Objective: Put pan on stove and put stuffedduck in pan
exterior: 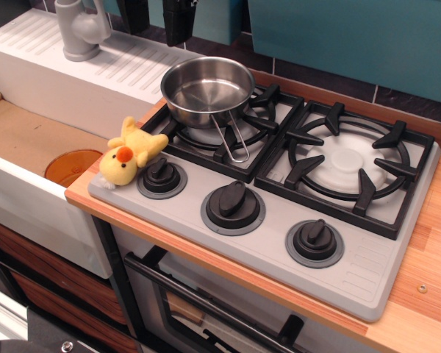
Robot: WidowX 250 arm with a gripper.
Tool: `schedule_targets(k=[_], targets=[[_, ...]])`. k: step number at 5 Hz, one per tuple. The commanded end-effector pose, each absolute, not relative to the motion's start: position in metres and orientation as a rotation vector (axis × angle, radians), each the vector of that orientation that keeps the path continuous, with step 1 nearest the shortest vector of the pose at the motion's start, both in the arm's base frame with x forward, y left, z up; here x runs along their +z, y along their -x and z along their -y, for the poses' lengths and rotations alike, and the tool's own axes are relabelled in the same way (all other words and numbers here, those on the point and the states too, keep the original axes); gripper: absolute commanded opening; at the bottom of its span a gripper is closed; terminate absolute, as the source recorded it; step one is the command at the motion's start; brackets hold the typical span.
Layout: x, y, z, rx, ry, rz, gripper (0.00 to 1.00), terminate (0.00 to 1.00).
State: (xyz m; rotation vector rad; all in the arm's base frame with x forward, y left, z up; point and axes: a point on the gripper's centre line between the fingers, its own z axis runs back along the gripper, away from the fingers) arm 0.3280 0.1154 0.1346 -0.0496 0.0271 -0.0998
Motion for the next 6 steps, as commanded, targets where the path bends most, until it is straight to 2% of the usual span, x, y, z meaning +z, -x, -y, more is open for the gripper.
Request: schedule_targets(k=[1,2,3,4,6], targets=[[0.149,-0.301,-0.116,-0.076,0.033,0.117,1.00,0.00],[0.138,-0.285,-0.120,-0.060,0.025,0.135,1.00,0.00],[0.111,-0.263,-0.127,-0.054,0.047,0.171,1.00,0.00],[0.091,-0.251,-0.125,-0.038,0.034,0.206,1.00,0.00],[0.071,-0.241,-0.120,-0.037,0.032,0.246,1.00,0.00]])
